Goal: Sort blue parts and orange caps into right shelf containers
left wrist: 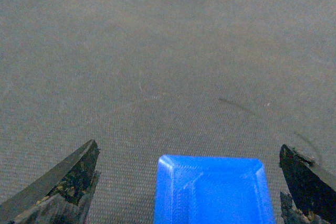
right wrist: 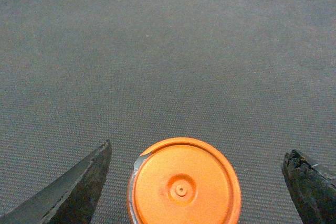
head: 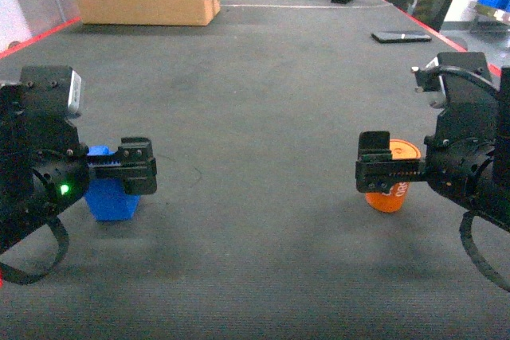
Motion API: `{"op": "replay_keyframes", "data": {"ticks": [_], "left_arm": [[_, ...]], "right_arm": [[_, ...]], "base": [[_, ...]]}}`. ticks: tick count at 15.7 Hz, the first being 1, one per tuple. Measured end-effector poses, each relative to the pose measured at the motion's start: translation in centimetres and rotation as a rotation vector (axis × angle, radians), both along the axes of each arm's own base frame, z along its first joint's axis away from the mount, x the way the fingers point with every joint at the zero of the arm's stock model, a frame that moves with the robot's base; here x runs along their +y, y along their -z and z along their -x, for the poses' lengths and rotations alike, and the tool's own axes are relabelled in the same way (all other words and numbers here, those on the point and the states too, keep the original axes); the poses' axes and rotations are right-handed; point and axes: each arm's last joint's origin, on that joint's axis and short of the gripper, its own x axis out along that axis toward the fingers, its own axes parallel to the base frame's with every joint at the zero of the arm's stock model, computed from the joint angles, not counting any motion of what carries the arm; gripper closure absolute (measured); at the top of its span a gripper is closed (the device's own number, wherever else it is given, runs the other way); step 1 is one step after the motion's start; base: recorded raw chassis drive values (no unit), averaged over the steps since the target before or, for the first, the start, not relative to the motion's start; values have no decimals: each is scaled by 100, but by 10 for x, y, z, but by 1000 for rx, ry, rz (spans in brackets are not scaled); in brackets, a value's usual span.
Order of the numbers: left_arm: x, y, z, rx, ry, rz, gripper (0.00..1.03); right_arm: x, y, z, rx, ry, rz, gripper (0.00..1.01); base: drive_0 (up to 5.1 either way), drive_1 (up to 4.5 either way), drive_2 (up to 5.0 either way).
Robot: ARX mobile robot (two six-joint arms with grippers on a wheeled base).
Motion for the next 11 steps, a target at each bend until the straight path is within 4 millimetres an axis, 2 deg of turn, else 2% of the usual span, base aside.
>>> {"op": "replay_keyframes", "data": {"ticks": [4, 7, 9, 10, 11], "left_arm": [[2, 26, -3, 78, 6, -7, 5], [4, 31, -7, 80, -4, 2, 5], [3, 32, -10, 85, -12, -2, 5], [3, 33, -11, 97, -14, 1, 26], [1, 33, -11, 94, -9, 3, 55]], "right_arm": [[5, 22, -9, 42, 1, 15, 3], [8, 34, -11, 67, 3, 26, 3], [10, 35, -15, 56, 16, 29, 3], [10, 38, -17, 66, 30, 38, 29], [11, 39, -17, 75, 34, 40, 57]], "base": [[0, 0, 0], [0, 0, 0], [0, 0, 0], [0, 0, 0], [0, 0, 0]]}}
